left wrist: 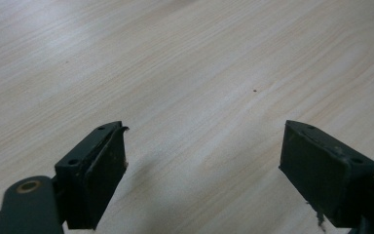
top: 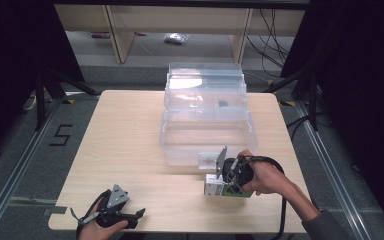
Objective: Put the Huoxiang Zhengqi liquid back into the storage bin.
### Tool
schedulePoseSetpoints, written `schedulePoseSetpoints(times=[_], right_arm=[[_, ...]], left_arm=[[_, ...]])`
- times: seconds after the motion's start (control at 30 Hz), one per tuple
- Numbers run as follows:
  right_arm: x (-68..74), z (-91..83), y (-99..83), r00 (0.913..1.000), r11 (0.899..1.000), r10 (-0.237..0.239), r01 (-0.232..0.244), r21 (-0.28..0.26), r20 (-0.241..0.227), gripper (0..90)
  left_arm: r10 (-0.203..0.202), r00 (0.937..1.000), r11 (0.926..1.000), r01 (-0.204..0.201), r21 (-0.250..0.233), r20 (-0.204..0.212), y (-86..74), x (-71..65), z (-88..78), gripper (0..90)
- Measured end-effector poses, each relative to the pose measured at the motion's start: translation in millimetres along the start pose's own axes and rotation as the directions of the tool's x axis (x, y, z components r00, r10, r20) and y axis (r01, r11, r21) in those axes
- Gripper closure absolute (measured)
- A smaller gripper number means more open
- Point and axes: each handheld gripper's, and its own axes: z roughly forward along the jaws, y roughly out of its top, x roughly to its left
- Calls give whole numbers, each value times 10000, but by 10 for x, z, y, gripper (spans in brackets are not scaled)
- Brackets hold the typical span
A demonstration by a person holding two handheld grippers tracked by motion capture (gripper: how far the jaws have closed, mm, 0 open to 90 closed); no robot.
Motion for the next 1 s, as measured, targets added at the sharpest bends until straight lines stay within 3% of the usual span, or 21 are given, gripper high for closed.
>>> schedulePoseSetpoints(times=[0.1,0.3,0.33,0.37,0.43,0.5,0.53,0.57,0.67,0.77,0.9,0.93,0.97,1.0], right_arm=[[-8,-59,3,9999,9999,132,-132,77,66,646],[-49,-167,-6,9998,9998,-179,180,-69,117,646],[-54,-180,-5,9999,9999,-160,160,-56,66,646],[-80,-195,-1,9986,9986,-526,527,-109,87,646],[-74,-234,-6,10000,10000,4,-4,-38,54,646],[-111,-253,-6,9998,9997,-196,197,-142,106,646],[-122,-266,-2,9996,9996,-252,253,-137,96,646],[-159,-272,-4,9978,9977,-631,635,-241,186,645],[-153,-332,-2,9999,9996,-93,97,-255,137,646],[-171,-394,1,9998,9993,-141,146,-337,141,645],[-184,-499,7,9997,9993,-121,129,-337,229,645],[-205,-514,12,9990,9985,-389,396,-378,201,646],[-197,-552,6,9998,9993,-54,60,-373,178,646],[-209,-575,8,9997,9988,-112,121,-474,204,646]], left_arm=[[12,10000,10000,-12,7,5,-1,-1,-1,163],[19,10000,10000,-19,11,5,-2,-1,-1,163],[168,9999,9998,-168,131,3,0,10,-9,163],[0,10000,10000,0,0,3,-1,0,-2,163],[-1,10000,10000,1,8,-14,-1,1,-1,163],[179,9998,9997,-179,138,11,0,11,-9,163],[9,10000,10000,-9,3,6,-2,0,-1,163],[-4,10000,10000,4,1,-6,-1,2,-1,163],[121,9999,9999,-121,97,5,-1,8,-6,163],[-22,10000,10000,22,-6,-10,-1,1,0,163],[210,9998,9996,-212,202,72,1,14,-17,163],[129,9999,9998,-130,137,71,1,9,-15,163],[94,9999,9999,-96,124,86,2,8,-14,163],[101,9999,9999,-102,100,72,1,6,-12,163]])
